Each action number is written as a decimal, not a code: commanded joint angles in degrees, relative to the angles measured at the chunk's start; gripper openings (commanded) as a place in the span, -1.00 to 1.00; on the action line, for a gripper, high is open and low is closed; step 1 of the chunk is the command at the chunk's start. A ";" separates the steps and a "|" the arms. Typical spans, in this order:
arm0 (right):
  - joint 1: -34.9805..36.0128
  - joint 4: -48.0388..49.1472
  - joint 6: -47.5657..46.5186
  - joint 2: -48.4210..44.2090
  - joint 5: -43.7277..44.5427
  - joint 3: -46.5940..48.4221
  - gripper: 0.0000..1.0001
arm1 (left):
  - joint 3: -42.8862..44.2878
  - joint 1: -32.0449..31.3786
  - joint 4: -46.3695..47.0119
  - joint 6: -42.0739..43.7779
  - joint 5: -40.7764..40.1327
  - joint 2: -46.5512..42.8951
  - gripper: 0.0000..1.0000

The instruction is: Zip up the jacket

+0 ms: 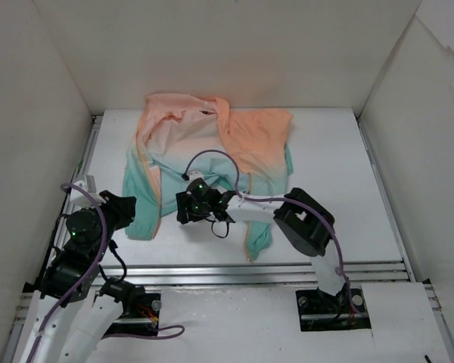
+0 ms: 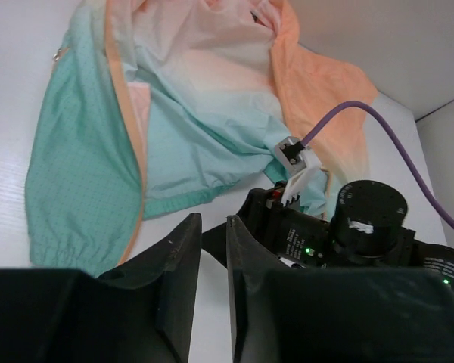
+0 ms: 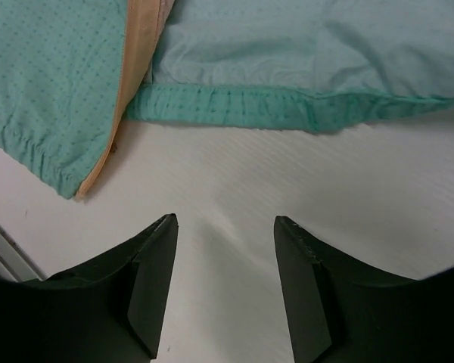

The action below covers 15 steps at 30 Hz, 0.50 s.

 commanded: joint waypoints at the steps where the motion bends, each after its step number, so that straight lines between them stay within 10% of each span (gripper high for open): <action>1: 1.24 6.46 4.38 4.44 -2.97 4.57 0.02 | 1.29 -0.15 -3.10 1.02 -3.52 -1.82 -0.64; 15: 5.37 12.00 12.48 16.23 -7.64 12.57 -0.10 | -0.12 -0.15 -0.48 0.40 -0.88 -0.95 -0.61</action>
